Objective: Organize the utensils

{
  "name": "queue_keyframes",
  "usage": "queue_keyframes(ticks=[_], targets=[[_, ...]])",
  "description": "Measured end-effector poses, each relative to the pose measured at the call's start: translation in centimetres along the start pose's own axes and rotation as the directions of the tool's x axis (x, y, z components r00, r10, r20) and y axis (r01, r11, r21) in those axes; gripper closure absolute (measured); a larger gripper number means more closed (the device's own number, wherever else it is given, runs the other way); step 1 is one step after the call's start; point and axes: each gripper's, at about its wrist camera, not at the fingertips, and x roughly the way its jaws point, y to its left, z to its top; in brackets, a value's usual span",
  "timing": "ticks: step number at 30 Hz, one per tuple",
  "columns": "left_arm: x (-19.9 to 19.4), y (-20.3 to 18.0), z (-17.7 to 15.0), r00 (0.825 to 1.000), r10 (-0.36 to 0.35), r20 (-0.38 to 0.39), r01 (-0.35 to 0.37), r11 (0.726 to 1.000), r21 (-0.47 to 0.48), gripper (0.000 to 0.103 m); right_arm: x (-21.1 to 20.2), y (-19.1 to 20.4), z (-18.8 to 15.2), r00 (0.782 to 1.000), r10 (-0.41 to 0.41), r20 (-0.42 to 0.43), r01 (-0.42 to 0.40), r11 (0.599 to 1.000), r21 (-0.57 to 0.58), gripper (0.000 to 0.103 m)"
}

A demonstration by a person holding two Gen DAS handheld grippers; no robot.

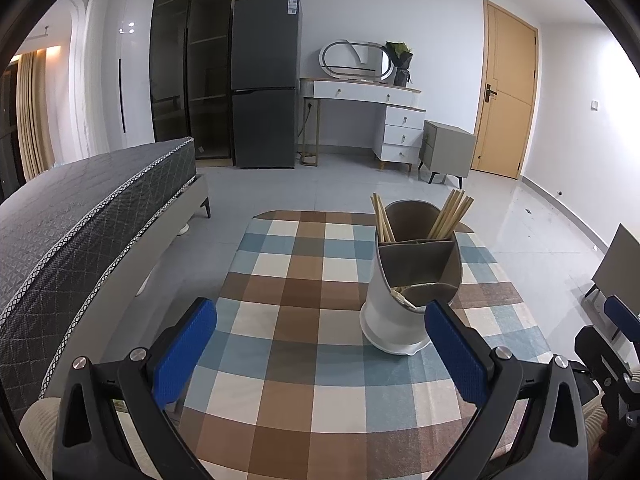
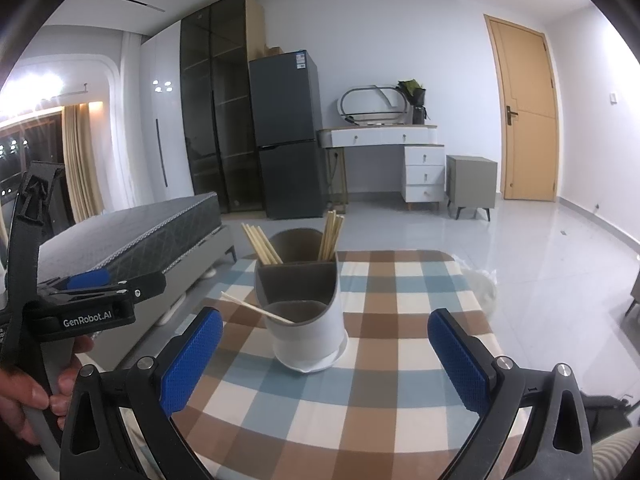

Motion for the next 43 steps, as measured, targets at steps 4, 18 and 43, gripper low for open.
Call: queue_keyframes(ticks=[4,18,43], targets=[[-0.05,0.04,-0.01,1.0,0.0,0.001,0.0,1.0,-0.003,0.002,-0.01,-0.02,-0.04,1.0,0.0,0.0,0.0,1.0,-0.001,0.0],[-0.19,-0.04,0.04,1.0,-0.003,0.008,0.003,1.0,-0.003,0.002,-0.06,-0.28,-0.15,1.0,-0.012,-0.003,0.012,1.0,-0.006,0.0],[-0.34,-0.17,0.12,1.0,-0.026,0.003,0.026,1.0,-0.007,0.002,0.26,0.13,-0.31,1.0,-0.016,-0.014,0.016,1.0,-0.022,0.0]])
